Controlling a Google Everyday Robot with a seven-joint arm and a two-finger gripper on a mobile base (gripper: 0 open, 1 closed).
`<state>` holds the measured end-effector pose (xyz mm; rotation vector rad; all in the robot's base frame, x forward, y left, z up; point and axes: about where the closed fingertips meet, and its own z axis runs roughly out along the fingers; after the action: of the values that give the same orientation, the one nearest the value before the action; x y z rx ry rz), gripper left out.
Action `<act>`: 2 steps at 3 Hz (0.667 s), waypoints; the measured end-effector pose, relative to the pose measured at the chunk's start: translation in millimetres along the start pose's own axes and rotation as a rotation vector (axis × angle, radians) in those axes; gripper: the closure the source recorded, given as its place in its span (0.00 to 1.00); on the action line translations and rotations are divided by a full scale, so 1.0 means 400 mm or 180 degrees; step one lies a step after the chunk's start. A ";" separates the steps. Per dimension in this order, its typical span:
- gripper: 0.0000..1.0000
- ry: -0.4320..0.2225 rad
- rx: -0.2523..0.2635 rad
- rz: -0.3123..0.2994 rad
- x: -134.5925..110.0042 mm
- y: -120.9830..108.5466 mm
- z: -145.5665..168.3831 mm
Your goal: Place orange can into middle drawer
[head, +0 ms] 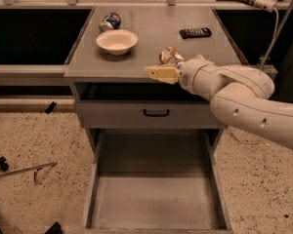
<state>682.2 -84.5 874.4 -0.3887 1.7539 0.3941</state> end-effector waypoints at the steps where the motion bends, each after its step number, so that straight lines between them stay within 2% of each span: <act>1: 0.00 0.0154 0.0114 -0.0063 0.039 -0.032 0.023; 2: 0.00 0.0232 0.0184 -0.0116 0.058 -0.050 0.039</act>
Offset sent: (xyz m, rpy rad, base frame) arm 0.0218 -0.0019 -0.0551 -0.1164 0.0630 -0.0824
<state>700.1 -96.0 847.2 -0.3973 1.8225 0.3058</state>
